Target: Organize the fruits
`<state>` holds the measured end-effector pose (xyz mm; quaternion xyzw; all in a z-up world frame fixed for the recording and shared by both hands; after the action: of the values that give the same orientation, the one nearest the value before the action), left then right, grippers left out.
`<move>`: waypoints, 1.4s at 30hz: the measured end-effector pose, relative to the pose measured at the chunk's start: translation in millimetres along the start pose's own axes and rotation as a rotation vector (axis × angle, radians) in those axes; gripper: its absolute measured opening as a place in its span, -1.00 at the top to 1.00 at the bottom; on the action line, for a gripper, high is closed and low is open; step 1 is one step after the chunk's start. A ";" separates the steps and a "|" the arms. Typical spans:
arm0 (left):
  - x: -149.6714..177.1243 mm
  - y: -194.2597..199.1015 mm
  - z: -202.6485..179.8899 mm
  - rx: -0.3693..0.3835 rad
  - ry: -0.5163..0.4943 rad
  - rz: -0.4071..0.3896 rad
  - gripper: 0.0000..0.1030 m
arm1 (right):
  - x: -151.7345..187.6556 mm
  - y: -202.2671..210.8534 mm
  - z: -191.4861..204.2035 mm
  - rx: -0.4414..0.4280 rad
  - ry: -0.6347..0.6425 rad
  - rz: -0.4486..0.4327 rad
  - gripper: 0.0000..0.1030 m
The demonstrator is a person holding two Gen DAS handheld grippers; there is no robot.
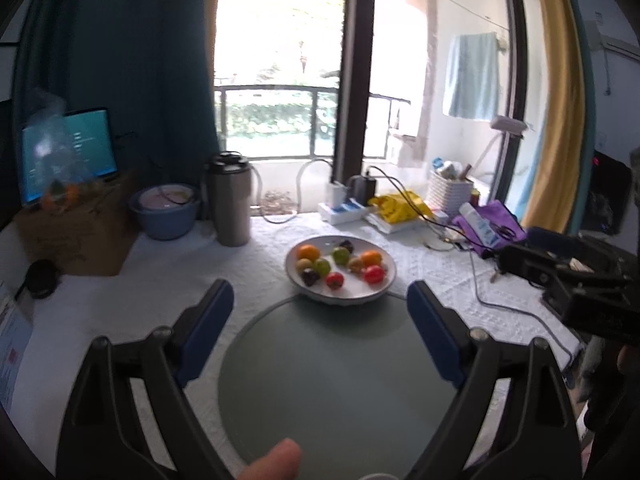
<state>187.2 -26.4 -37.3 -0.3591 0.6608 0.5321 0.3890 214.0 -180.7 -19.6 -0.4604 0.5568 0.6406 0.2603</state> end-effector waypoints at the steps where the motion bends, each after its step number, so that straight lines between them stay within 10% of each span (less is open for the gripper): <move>1: -0.3 4.5 1.5 -0.018 0.001 -0.008 -0.74 | -0.1 4.2 0.1 0.005 0.000 -0.008 -0.47; 42: -9.5 29.9 6.1 -0.058 -0.023 -0.068 -0.74 | -7.6 17.3 -1.5 0.017 0.008 -0.042 -0.49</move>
<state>165.5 -14.5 -17.0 -0.3863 0.6281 0.5415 0.4038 203.1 -185.1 -4.6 -0.4721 0.5534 0.6285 0.2754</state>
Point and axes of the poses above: each gripper's, at about its wrist camera, not at the fingertips, and y roughly against the way its jaws point, z to its left, x to its underside, the point moved 10 cm from there along -y, roughly the way its jaws point, and after that the axes turned 7 degrees about x, right-handed, at the moved point
